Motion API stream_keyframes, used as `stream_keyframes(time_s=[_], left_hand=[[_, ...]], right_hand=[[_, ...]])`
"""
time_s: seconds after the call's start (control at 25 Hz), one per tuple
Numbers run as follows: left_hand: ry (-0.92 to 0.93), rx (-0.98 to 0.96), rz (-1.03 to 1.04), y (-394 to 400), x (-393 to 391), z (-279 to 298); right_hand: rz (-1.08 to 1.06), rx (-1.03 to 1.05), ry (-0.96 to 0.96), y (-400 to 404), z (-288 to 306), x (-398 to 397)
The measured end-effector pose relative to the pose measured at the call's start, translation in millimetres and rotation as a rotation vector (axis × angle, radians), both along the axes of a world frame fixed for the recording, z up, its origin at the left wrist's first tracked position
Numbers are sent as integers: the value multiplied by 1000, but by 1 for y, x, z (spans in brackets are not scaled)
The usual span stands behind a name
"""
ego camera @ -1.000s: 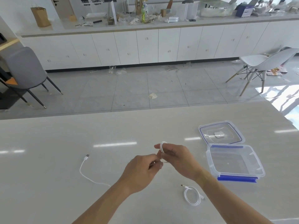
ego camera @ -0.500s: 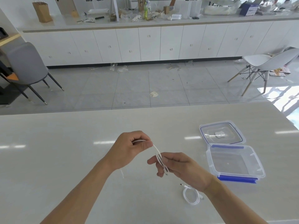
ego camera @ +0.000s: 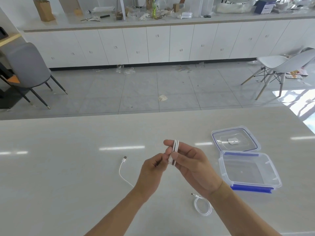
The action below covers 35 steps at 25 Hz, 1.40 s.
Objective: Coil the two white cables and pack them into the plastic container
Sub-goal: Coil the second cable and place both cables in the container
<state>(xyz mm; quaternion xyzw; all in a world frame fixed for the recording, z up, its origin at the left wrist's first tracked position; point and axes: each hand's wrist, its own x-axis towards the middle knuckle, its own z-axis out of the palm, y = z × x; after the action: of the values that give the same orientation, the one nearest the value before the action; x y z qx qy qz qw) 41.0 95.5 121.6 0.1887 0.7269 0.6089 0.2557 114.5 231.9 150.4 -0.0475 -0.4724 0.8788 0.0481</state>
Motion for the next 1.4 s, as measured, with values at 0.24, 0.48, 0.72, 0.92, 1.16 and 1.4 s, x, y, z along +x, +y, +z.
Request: stream_keyframes(time_s=[0.24, 0.48, 0.72, 0.92, 1.16, 1.4], left_hand=[[217, -188, -25, -2, 19, -12], [354, -445, -234, -14, 19, 7], [420, -412, -246, -31, -15, 46], [438, -305, -276, -36, -42, 57], [245, -73, -263, -31, -55, 50], [0, 38, -148, -22, -46, 29]], right_hand=[[-246, 67, -75, -3, -17, -10], [-270, 815, -150, 4, -36, -13], [39, 998, -235, 13, -40, 0], [222, 688, -262, 5, -17, 13], [313, 534, -167, 4, 0, 14], [264, 305, -151, 5, -4, 6]])
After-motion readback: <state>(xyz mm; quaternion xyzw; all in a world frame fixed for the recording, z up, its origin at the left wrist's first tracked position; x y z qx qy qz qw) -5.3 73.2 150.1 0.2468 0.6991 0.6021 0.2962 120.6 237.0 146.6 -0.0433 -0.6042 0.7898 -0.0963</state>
